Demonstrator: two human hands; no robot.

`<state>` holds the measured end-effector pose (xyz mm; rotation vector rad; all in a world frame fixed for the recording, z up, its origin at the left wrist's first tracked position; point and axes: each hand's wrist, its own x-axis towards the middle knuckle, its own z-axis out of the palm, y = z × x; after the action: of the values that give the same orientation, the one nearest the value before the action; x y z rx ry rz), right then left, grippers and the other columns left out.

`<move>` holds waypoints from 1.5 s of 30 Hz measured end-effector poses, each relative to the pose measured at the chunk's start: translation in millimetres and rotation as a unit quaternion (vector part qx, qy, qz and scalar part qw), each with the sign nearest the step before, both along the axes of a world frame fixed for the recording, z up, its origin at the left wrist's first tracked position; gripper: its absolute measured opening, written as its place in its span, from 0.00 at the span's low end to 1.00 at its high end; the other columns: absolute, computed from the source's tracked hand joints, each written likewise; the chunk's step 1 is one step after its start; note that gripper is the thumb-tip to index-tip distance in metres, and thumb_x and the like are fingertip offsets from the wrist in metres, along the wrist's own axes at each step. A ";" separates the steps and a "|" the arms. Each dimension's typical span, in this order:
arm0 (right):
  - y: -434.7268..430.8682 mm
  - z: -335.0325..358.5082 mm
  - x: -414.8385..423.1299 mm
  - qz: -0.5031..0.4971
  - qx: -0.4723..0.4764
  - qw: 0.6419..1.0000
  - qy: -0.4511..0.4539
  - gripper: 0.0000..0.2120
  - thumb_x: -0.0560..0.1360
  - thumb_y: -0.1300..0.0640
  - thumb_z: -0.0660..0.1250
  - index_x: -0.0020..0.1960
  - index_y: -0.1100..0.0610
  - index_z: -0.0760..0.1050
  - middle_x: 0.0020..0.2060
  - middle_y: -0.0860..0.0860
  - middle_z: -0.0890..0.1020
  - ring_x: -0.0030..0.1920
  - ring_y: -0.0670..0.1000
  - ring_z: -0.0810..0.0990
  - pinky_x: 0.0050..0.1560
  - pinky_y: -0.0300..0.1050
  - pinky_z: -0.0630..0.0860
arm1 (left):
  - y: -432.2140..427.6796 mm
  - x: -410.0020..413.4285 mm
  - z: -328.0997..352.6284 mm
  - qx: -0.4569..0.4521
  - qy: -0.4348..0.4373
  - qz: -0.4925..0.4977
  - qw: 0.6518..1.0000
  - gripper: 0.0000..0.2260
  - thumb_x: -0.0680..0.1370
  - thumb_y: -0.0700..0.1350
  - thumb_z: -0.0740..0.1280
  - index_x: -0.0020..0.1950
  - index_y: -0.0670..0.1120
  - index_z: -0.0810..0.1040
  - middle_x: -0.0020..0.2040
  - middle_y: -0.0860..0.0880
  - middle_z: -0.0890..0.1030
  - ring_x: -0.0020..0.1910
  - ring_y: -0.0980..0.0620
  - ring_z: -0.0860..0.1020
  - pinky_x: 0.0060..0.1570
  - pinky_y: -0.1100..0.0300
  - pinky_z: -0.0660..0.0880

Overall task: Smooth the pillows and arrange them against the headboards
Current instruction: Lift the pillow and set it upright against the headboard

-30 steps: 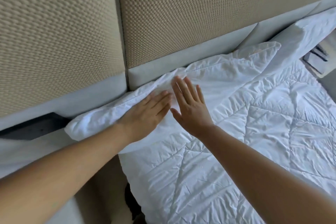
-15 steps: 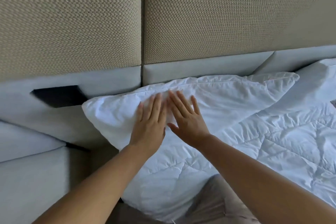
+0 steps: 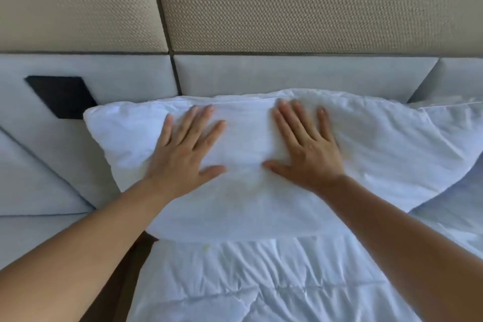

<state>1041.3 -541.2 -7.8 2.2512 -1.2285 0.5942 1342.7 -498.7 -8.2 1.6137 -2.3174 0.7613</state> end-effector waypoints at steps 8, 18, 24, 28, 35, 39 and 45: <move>2.7 10.7 -142.8 -0.150 0.034 0.987 -0.043 0.54 0.70 0.25 0.58 0.83 0.57 0.47 0.82 0.51 0.49 0.82 0.52 0.44 0.79 0.61 0.42 | 6.5 46.6 9.7 0.032 0.013 0.089 0.995 0.42 0.73 0.76 0.48 0.82 0.56 0.46 0.83 0.54 0.45 0.81 0.51 0.45 0.70 0.32 0.34; 17.1 20.6 -155.6 -0.227 0.105 0.965 -0.075 0.51 0.72 0.29 0.55 0.82 0.58 0.41 0.82 0.52 0.46 0.82 0.56 0.42 0.77 0.71 0.43 | 24.3 16.6 12.5 0.067 0.092 0.129 0.985 0.41 0.76 0.68 0.60 0.82 0.54 0.45 0.82 0.53 0.40 0.81 0.50 0.41 0.69 0.23 0.48; 74.6 -27.6 -76.8 -0.122 0.076 0.987 -0.069 0.50 0.72 0.29 0.59 0.82 0.57 0.48 0.82 0.56 0.49 0.82 0.59 0.47 0.76 0.70 0.47 | 85.7 -62.9 -34.2 0.045 0.189 0.081 0.978 0.43 0.74 0.59 0.69 0.82 0.47 0.51 0.83 0.43 0.47 0.81 0.39 0.48 0.66 0.22 0.51; 79.6 -61.3 -62.1 -0.096 0.091 0.991 -0.027 0.56 0.66 0.29 0.68 0.83 0.54 0.48 0.82 0.54 0.47 0.82 0.58 0.46 0.75 0.72 0.48 | 90.6 -65.1 -64.0 0.093 0.097 0.056 0.989 0.52 0.67 0.63 0.75 0.83 0.51 0.50 0.83 0.44 0.46 0.81 0.43 0.47 0.67 0.22 0.50; 63.0 -82.3 -150.1 -0.115 0.072 0.990 0.036 0.57 0.66 0.29 0.65 0.82 0.59 0.48 0.82 0.55 0.50 0.82 0.55 0.51 0.78 0.67 0.47 | 75.8 35.7 -64.5 0.138 0.057 0.149 0.978 0.55 0.65 0.72 0.68 0.83 0.52 0.46 0.83 0.50 0.43 0.81 0.46 0.43 0.65 0.20 0.49; 58.7 -78.8 -186.5 -0.155 0.087 0.982 0.062 0.61 0.65 0.33 0.74 0.82 0.60 0.46 0.82 0.55 0.49 0.82 0.56 0.50 0.78 0.66 0.45 | 69.0 52.4 -64.2 0.160 0.061 0.168 0.971 0.56 0.64 0.74 0.66 0.82 0.55 0.40 0.82 0.54 0.39 0.81 0.47 0.39 0.67 0.21 0.50; 80.4 -62.3 -166.0 -0.159 0.127 0.979 -0.017 0.56 0.68 0.37 0.74 0.83 0.58 0.47 0.82 0.54 0.47 0.82 0.57 0.47 0.76 0.71 0.48 | 83.8 25.7 -62.4 0.133 0.077 0.153 0.976 0.50 0.71 0.74 0.59 0.82 0.46 0.47 0.82 0.44 0.46 0.80 0.37 0.46 0.68 0.24 0.51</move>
<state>875.3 -460.8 -70.1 2.1812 -1.7220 0.3698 1368.4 -414.9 -70.6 2.0963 -2.1616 0.3710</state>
